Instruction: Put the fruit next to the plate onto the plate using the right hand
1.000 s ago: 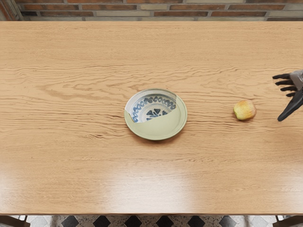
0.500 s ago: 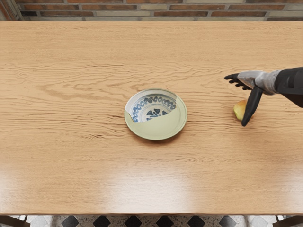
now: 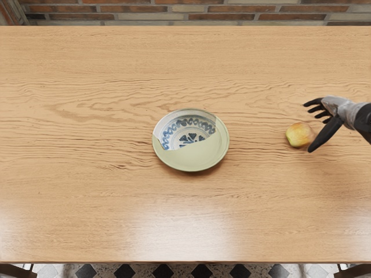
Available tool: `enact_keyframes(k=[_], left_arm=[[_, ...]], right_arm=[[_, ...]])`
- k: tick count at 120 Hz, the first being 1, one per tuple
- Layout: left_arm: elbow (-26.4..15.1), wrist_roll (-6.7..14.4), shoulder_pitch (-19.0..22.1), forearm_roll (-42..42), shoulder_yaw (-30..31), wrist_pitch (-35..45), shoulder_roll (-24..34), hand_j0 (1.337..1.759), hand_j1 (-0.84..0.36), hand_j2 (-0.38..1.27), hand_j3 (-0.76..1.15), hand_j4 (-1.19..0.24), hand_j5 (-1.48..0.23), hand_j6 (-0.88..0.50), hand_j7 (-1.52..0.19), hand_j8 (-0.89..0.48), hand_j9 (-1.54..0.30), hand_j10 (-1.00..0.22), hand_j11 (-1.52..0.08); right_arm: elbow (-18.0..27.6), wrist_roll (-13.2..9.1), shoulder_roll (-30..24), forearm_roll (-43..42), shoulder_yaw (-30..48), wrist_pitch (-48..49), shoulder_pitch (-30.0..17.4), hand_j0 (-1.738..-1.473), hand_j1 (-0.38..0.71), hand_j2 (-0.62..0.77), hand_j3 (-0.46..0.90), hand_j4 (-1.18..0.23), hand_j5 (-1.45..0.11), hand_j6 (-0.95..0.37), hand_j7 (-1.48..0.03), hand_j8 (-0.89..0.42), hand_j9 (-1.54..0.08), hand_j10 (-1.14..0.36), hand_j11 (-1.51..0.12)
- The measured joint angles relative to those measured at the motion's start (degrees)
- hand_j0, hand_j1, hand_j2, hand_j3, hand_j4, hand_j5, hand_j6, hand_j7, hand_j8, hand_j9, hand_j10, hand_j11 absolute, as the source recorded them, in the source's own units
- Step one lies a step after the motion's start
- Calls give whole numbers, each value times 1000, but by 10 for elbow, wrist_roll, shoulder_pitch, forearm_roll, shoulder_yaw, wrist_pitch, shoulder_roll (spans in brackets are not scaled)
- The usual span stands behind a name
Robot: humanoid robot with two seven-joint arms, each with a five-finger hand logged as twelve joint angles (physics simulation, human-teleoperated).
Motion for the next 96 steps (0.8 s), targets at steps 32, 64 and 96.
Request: enact_keyframes(k=[32, 64, 96], left_arm=[[0, 0, 0, -2, -1, 0, 0, 1658, 341, 1, 0, -7, -9, -7, -8, -7, -8, -7, -8], [0, 0, 1, -2, -1, 0, 0, 1658, 341, 1, 0, -7, -9, -7, -9, -7, -9, -7, -9], [1, 0, 3, -3, -1, 0, 0, 1658, 341, 1, 0, -7, -9, -7, -9, -7, -9, -7, -9]], right_arm=[[5, 4, 19, -42, -2, -79, -30, -1658, -175, -26, 0, -152, -192, -154, -191, -153, -192, -151, -192], [0, 26, 46, -60, -4, -142, -54, -1658, -224, -18, 0, -110, -139, -112, -138, -111, -138, -110, -138], [-20, 28, 89, -115, -17, -163, -70, -1658, -149, -31, 0, -172, -220, -174, -219, -173, -219, -171, -219]])
